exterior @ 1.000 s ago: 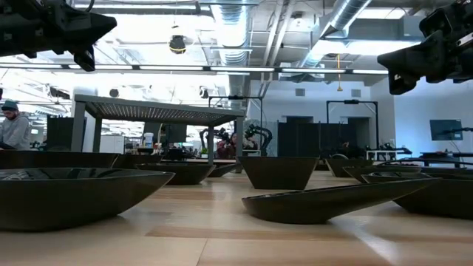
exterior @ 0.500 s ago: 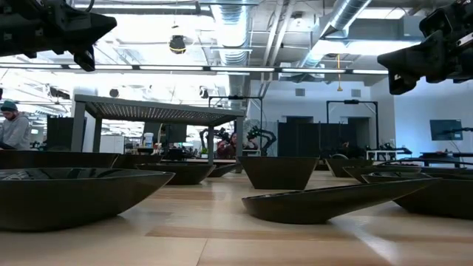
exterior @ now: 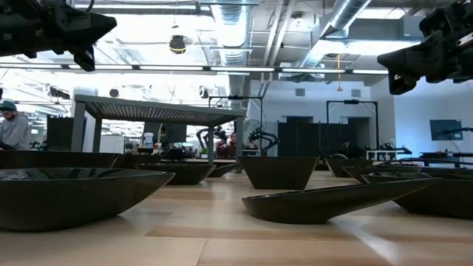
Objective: Pick & Place Mini shaped plates
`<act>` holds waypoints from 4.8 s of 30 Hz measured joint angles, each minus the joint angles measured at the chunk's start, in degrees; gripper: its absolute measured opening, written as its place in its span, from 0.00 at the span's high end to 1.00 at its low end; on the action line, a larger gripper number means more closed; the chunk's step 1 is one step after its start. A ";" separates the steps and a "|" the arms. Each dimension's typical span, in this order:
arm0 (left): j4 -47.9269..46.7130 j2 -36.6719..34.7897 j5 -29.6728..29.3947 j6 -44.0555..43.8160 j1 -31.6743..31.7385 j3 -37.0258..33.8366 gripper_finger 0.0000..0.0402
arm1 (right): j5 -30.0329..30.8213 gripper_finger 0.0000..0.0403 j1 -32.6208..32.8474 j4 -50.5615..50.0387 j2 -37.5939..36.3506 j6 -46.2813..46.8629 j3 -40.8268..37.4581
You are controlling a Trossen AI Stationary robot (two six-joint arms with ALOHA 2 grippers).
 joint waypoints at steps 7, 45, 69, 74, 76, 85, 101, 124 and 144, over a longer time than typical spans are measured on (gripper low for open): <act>0.00 -0.02 -0.02 0.00 -0.01 0.01 0.97 | 0.00 0.98 -0.01 0.00 -0.01 0.01 0.00; 1.21 1.39 0.53 -1.92 -0.02 0.00 0.97 | 4.54 0.98 -1.98 1.32 0.00 -31.14 0.00; 26.55 33.78 -10.30 -3.42 0.03 5.36 0.82 | -0.21 0.98 -2.22 1.65 0.01 -6.87 0.00; 26.00 42.79 -10.43 0.19 -0.42 13.91 0.79 | -0.22 0.98 -2.03 1.51 0.01 -2.71 0.02; 22.36 46.48 -9.09 1.37 -0.61 18.80 0.79 | -0.10 0.98 -2.40 2.63 0.01 -4.88 0.00; 2.07 64.34 -7.14 -5.91 -0.47 35.18 0.78 | 3.30 0.98 -4.05 12.00 0.01 0.40 0.01; 2.47 88.74 7.98 -13.71 13.40 38.62 0.76 | 3.08 0.78 1.02 22.96 16.45 4.52 1.38; 2.58 100.63 8.81 -12.45 13.77 39.08 0.62 | 5.66 0.63 -3.78 30.62 38.81 5.01 4.79; 2.71 99.41 5.06 -11.06 11.77 39.06 0.98 | 5.66 0.65 -3.78 30.74 38.65 5.01 4.79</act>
